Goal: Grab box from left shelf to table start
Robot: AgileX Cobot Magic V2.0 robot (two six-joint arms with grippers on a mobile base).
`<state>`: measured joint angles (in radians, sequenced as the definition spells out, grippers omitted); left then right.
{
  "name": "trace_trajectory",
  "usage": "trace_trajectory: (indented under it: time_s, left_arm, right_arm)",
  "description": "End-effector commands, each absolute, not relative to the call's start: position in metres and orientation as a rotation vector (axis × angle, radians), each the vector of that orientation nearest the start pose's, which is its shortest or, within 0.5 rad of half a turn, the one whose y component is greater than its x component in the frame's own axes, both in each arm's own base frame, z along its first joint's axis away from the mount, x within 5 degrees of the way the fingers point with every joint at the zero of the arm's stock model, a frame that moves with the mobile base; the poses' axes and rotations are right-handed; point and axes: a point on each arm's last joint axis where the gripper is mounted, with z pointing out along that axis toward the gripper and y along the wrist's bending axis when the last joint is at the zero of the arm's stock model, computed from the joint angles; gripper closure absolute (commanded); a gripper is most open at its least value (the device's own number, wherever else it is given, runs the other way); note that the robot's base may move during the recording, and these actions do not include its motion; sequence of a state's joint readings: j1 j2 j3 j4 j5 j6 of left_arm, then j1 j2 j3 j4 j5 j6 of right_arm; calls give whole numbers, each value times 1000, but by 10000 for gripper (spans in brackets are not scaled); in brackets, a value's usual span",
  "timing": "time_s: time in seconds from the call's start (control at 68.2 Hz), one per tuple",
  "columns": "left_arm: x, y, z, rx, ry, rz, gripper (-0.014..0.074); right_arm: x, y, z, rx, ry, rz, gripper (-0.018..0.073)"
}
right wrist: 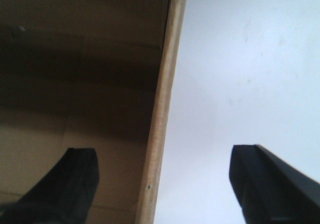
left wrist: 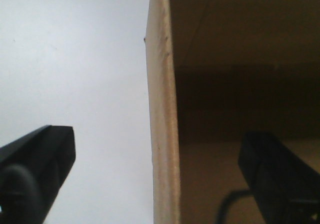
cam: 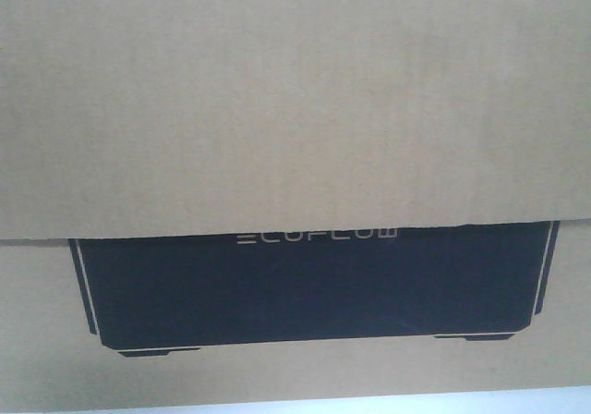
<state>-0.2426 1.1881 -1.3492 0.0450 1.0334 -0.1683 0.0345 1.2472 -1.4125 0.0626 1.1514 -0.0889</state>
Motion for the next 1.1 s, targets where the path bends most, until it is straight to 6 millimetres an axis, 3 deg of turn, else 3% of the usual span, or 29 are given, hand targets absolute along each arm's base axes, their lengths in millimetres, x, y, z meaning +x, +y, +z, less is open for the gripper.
trace_trajectory:
  time_s: [0.0, 0.132, 0.235, 0.308, 0.396, 0.484, 0.572, 0.806, 1.085]
  left_arm:
    - [201, -47, 455, 100, 2169, -169, 40]
    - [161, -35, 480, 92, 2028, -166, 128]
    - [134, -26, 488, 86, 1953, -156, 241]
    - [114, -20, 488, 85, 1904, -139, 331]
    - [97, -14, 480, 85, 1864, -123, 453]
    - [76, -8, 462, 89, 1811, -99, 605]
    - [66, -5, 440, 97, 1785, -95, 702]
    - [37, 1, 387, 107, 1688, -113, 696]
    - [14, 4, 345, 119, 1458, -141, 696]
  right_arm:
    - [220, 11, 453, -140, 2296, 37, -64]
    - [190, 10, 471, -137, 2209, 34, -64]
    - [165, 9, 476, -124, 2153, 37, -60]
    - [153, 9, 473, -122, 2123, 35, -8]
    - [141, 8, 460, -119, 2109, 34, 107]
    - [124, 8, 435, -113, 2087, 33, 342]
    - [109, 7, 414, -109, 2045, 31, 500]
    - [73, 5, 369, -89, 1845, 23, 502]
    - [36, 3, 342, -71, 1580, 14, 502]
